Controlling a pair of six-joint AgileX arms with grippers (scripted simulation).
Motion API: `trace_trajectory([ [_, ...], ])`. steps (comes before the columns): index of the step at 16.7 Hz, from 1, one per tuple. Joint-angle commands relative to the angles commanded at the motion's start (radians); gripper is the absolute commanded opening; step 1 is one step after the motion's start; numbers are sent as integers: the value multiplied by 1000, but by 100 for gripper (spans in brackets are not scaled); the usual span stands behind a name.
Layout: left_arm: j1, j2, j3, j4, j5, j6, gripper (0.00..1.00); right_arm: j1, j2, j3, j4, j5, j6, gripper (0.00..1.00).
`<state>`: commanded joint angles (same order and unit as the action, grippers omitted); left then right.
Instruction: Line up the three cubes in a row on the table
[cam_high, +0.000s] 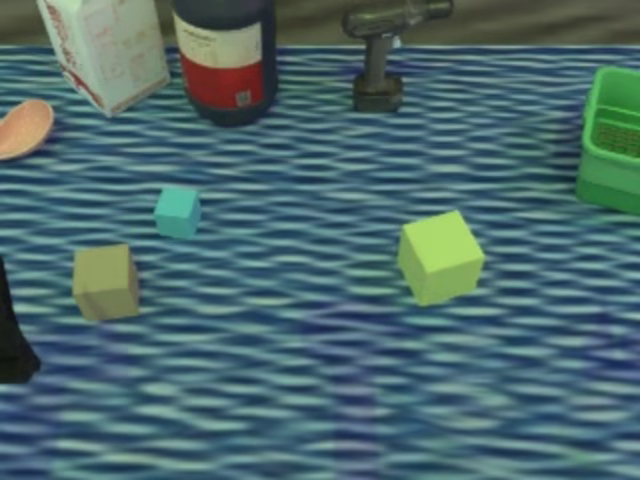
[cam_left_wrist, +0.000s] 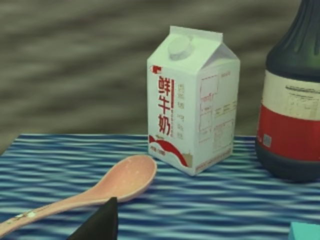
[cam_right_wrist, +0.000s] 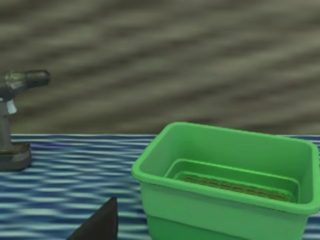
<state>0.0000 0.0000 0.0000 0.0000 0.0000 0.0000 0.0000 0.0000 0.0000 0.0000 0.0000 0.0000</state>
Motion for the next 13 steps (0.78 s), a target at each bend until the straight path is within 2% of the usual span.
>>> trace_trajectory([
  [6, -16, 102, 100, -69, 2, -5, 100, 0, 0, 0, 0, 0, 0, 100],
  [9, -38, 288, 281, -182, 3, -13, 100, 0, 0, 0, 0, 0, 0, 100],
  [13, -76, 681, 635, -392, 1, -26, 100, 0, 0, 0, 0, 0, 0, 100],
])
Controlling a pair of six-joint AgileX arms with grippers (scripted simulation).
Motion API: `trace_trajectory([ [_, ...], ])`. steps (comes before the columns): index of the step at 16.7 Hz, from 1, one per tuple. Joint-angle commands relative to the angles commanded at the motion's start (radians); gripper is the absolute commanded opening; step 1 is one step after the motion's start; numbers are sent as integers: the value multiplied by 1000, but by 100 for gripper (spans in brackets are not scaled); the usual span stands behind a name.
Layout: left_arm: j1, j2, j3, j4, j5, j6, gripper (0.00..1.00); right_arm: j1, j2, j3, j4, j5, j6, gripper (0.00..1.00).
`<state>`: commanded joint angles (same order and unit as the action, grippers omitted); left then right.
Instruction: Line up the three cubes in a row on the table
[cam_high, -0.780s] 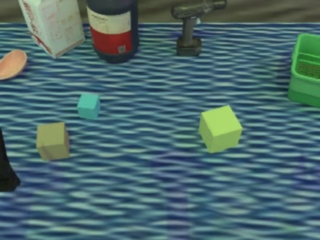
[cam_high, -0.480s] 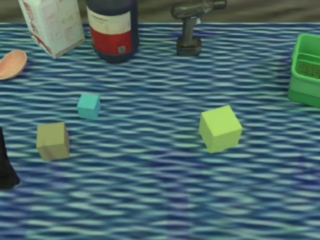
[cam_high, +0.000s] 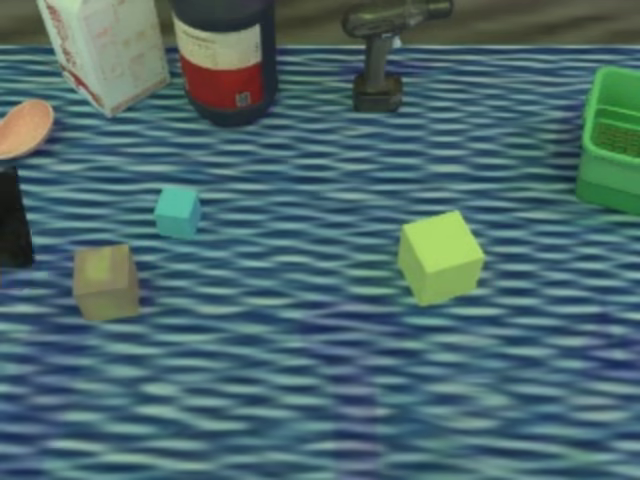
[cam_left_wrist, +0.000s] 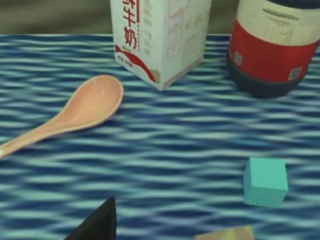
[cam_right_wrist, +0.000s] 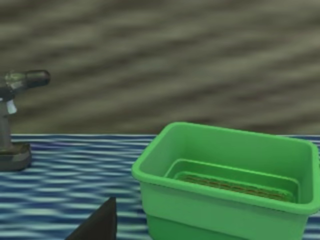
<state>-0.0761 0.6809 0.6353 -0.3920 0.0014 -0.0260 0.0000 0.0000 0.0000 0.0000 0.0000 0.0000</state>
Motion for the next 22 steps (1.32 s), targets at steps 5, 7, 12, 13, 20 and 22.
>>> trace_trajectory([
  [5, -57, 603, 499, -307, -2, -16, 100, 0, 0, 0, 0, 0, 0, 100],
  [7, -79, 829, 685, -429, -3, -22, 100, 0, 0, 0, 0, 0, 0, 100],
  [12, -130, 1297, 1095, -691, -2, -39, 100, 0, 0, 0, 0, 0, 0, 100],
  [13, -138, 1376, 1168, -733, -2, -42, 100, 0, 0, 0, 0, 0, 0, 100],
  [20, -174, 1710, 1489, -908, 4, -55, 100, 0, 0, 0, 0, 0, 0, 100],
  [22, -176, 1720, 1500, -913, 4, -56, 100, 0, 0, 0, 0, 0, 0, 100],
])
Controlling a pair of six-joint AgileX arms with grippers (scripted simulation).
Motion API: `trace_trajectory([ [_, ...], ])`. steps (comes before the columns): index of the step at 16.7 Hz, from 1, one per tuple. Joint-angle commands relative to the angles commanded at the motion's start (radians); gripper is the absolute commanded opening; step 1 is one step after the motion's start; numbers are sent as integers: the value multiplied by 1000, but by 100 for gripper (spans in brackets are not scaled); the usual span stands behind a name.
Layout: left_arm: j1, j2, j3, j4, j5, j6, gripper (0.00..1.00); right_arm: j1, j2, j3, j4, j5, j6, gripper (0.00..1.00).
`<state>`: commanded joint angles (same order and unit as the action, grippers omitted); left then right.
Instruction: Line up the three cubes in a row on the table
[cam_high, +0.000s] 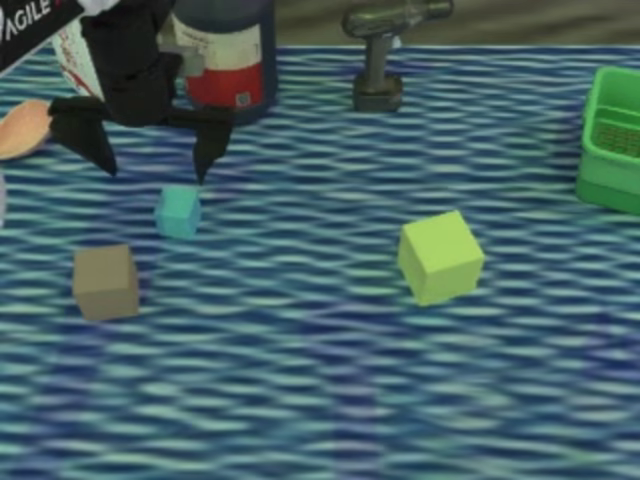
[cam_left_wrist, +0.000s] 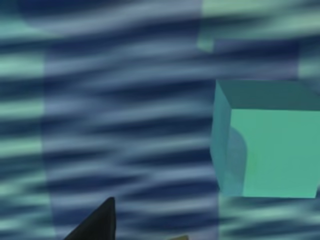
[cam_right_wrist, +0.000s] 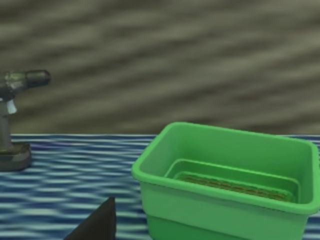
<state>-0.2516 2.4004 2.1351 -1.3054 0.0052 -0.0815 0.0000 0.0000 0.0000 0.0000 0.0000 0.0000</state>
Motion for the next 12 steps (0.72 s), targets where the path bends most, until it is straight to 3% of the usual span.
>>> trace_trajectory([
  [6, 4, 3, -18, 18, 0, 2, 100, 0, 0, 0, 0, 0, 0, 100],
  [12, 2, 61, -183, 253, 1, 2, 100, 0, 0, 0, 0, 0, 0, 100],
])
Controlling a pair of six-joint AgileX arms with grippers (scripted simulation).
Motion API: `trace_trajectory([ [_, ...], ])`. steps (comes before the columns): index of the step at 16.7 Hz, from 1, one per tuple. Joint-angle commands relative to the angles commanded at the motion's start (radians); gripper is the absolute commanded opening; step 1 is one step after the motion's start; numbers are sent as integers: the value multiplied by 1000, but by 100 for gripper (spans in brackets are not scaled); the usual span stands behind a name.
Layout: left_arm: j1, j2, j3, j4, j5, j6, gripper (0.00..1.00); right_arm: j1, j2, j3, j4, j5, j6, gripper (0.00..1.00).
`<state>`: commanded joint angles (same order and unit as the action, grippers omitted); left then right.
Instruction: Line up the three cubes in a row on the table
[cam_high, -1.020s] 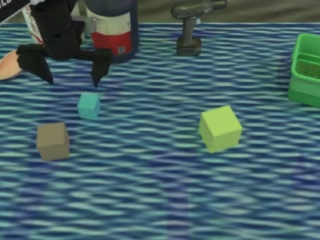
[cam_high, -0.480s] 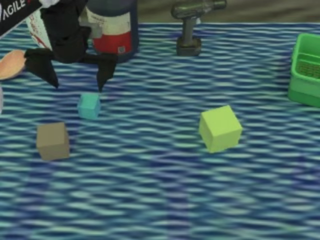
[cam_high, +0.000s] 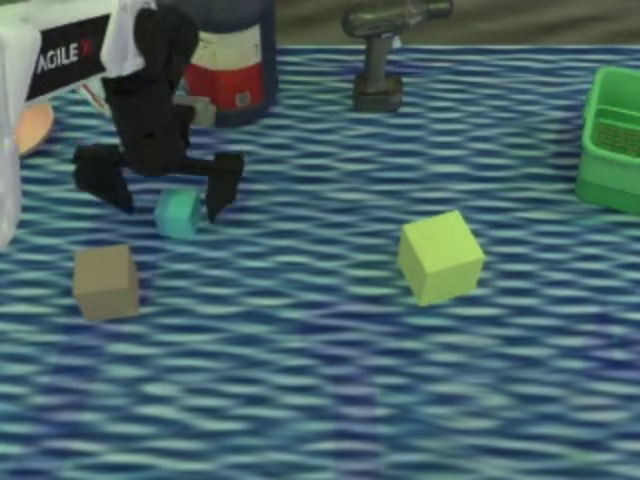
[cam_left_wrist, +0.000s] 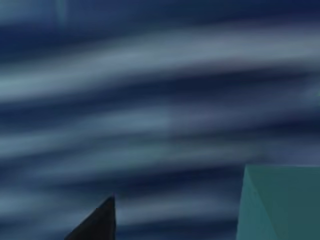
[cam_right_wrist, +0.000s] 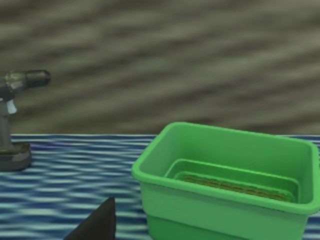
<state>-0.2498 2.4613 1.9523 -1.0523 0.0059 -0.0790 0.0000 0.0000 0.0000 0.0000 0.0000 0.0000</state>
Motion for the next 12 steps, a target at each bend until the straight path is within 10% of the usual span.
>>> trace_trajectory([
  [6, -1, 17, -39, 46, 0, 0, 100, 0, 0, 0, 0, 0, 0, 100],
  [12, -1, 17, -39, 46, 0, 0, 55, 0, 0, 0, 0, 0, 0, 100],
])
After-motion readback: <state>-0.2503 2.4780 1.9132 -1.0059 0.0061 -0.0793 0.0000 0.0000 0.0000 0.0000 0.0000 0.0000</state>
